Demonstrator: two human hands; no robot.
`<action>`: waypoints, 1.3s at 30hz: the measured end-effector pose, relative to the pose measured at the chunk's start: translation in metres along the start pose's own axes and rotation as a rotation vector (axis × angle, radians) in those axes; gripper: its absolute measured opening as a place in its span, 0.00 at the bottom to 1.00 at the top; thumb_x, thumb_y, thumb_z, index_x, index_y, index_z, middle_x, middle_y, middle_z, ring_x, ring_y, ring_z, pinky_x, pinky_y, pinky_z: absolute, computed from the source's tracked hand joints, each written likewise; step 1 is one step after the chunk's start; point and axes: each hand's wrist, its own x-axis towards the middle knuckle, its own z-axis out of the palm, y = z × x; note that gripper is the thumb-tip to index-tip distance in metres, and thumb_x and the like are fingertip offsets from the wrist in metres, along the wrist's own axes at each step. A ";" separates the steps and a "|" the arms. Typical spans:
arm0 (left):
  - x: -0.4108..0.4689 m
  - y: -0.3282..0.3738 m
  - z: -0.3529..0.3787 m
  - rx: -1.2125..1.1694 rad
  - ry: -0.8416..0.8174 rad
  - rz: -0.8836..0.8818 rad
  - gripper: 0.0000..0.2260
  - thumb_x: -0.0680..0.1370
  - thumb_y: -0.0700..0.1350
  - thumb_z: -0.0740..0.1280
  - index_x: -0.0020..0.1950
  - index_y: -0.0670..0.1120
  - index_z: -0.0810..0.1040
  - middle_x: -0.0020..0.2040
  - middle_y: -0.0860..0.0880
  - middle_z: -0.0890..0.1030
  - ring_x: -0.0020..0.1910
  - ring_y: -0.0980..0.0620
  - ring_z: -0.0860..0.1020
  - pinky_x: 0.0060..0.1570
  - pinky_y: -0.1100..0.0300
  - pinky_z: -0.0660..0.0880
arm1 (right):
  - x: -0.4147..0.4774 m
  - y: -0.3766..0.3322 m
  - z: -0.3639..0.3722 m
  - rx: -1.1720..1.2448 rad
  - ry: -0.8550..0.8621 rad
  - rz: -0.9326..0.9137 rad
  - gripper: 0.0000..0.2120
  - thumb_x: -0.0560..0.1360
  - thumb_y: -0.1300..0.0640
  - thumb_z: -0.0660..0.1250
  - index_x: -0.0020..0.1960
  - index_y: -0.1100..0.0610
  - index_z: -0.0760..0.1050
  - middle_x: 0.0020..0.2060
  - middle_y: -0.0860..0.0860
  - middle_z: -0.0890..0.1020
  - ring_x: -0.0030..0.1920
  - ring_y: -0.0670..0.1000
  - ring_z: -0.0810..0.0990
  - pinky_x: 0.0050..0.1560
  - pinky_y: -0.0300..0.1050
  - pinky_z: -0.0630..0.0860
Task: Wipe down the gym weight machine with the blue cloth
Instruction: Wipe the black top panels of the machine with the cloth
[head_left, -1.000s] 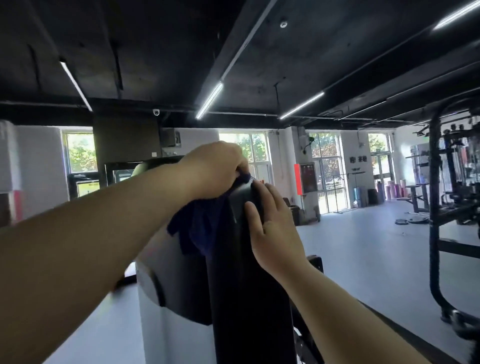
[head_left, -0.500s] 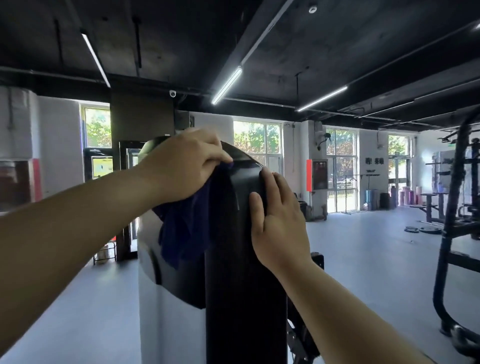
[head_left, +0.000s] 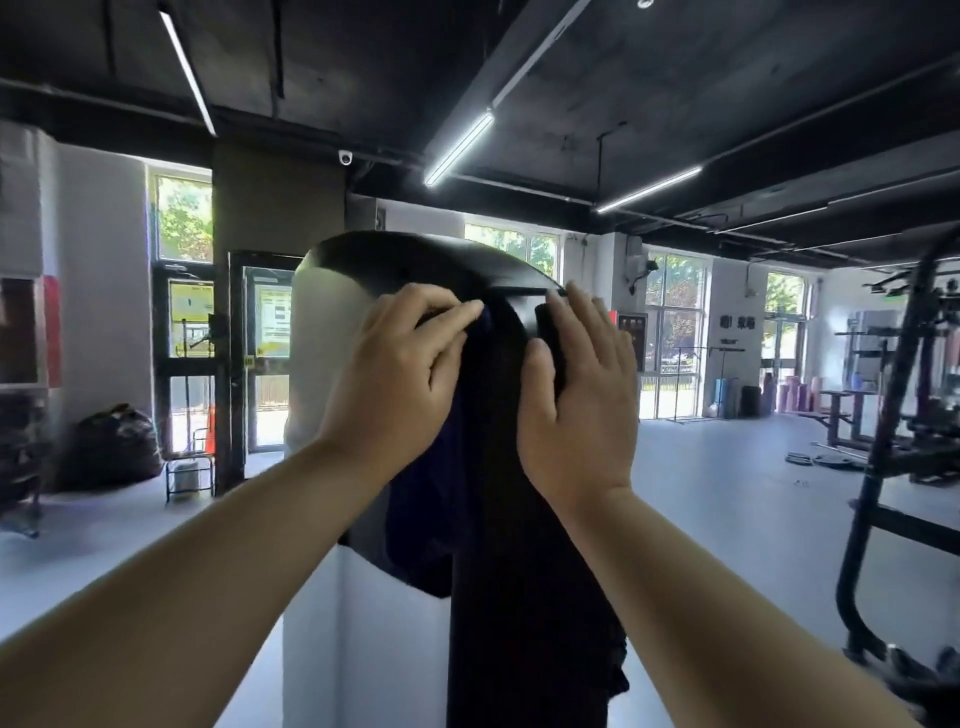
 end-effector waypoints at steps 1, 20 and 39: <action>0.007 -0.002 0.000 -0.012 0.007 0.002 0.13 0.80 0.39 0.64 0.63 0.41 0.80 0.53 0.46 0.79 0.52 0.48 0.76 0.57 0.71 0.66 | -0.001 0.001 0.001 0.002 0.009 -0.041 0.26 0.78 0.46 0.51 0.74 0.49 0.68 0.74 0.45 0.67 0.77 0.46 0.57 0.77 0.56 0.53; -0.028 0.029 0.015 -0.116 0.181 -0.304 0.12 0.79 0.40 0.66 0.62 0.44 0.81 0.52 0.57 0.73 0.53 0.56 0.75 0.54 0.75 0.68 | -0.012 0.010 0.002 -0.131 -0.030 -0.181 0.29 0.77 0.46 0.52 0.78 0.49 0.60 0.78 0.46 0.61 0.79 0.50 0.50 0.78 0.55 0.45; -0.109 0.067 0.013 -0.016 0.135 -0.538 0.12 0.77 0.36 0.69 0.60 0.43 0.82 0.52 0.56 0.76 0.51 0.62 0.74 0.53 0.77 0.67 | -0.062 0.041 -0.007 -0.146 -0.141 -0.504 0.29 0.77 0.51 0.56 0.77 0.54 0.60 0.78 0.50 0.54 0.79 0.53 0.48 0.77 0.62 0.47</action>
